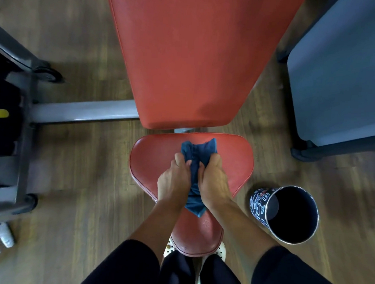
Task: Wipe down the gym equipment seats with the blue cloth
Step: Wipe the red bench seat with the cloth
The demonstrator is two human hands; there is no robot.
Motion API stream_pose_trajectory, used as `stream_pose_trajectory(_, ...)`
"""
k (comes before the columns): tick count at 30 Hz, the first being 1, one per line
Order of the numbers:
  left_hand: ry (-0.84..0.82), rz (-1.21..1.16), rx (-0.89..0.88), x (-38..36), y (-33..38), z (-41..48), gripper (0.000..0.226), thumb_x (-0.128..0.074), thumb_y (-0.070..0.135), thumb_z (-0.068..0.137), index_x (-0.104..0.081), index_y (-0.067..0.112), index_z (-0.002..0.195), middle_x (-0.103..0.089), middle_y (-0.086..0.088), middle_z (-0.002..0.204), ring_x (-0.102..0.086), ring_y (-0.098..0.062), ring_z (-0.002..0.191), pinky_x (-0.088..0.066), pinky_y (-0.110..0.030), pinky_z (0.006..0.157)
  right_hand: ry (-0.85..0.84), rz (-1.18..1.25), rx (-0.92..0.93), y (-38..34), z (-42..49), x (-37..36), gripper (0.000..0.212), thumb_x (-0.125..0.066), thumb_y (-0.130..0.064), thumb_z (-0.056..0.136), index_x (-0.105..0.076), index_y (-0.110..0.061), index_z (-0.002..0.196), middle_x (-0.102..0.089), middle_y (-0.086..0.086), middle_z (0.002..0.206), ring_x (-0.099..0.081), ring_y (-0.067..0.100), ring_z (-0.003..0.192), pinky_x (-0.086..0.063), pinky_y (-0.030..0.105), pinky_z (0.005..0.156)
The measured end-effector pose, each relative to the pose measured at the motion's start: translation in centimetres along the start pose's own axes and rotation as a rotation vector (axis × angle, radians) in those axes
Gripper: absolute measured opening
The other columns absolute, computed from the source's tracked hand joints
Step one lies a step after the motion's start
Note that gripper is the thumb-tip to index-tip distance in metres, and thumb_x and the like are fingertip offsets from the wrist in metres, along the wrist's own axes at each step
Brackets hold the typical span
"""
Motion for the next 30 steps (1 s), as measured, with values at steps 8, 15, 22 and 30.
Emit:
stream_pose_trajectory(8,-0.017,-0.171,0.103,6.9,1.3,-4.1,0.022,-0.031,0.035,0.101,-0.031,0.013,0.098,-0.062,-0.011,0.103,-0.062,-0.039,0.089,-0.045,-0.041,0.067,-0.088,0.021,0.0,-4.6,-4.0,2.5,0.038,-0.02,-0.05,0.077,-0.036,-0.02,0.094,-0.057,0.004,0.093,-0.055,0.025,0.084,-0.045,0.039,0.075)
stream_pose_trajectory(15,0.085,-0.073,0.134,14.4,3.2,-12.4,0.027,-0.032,0.039,0.101,-0.036,0.013,0.105,-0.063,-0.008,0.095,-0.064,-0.036,0.084,-0.04,-0.035,0.057,-0.081,-0.027,0.13,-9.7,-12.6,7.3,0.011,-0.041,-0.023,0.099,-0.038,-0.014,0.103,-0.054,0.009,0.104,-0.057,0.034,0.097,-0.038,0.035,0.071)
stream_pose_trajectory(22,0.186,-0.212,0.198,20.4,5.4,-21.9,0.03,-0.033,0.033,0.101,-0.042,0.009,0.116,-0.06,-0.012,0.112,-0.06,-0.033,0.095,-0.045,-0.034,0.075,-0.131,-0.084,0.208,-13.6,-21.7,11.5,0.023,-0.041,-0.036,0.095,-0.04,-0.015,0.104,-0.057,0.009,0.106,-0.059,0.033,0.097,-0.048,0.046,0.084)
stream_pose_trajectory(30,0.369,-0.004,0.352,21.3,5.6,-34.1,0.029,-0.028,0.042,0.102,-0.038,0.015,0.102,-0.065,-0.001,0.097,-0.066,-0.029,0.082,-0.039,-0.032,0.059,-0.15,-0.376,0.495,-13.1,-30.9,12.3,0.027,-0.038,-0.035,0.099,-0.041,-0.012,0.113,-0.055,0.009,0.113,-0.061,0.034,0.099,-0.047,0.042,0.079)
Point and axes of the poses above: each hand's wrist, its own z-axis towards the middle knuckle, its own x-axis out of the back of the hand, y = z × x, the point moved 4 cm from there along z, towards the middle knuckle
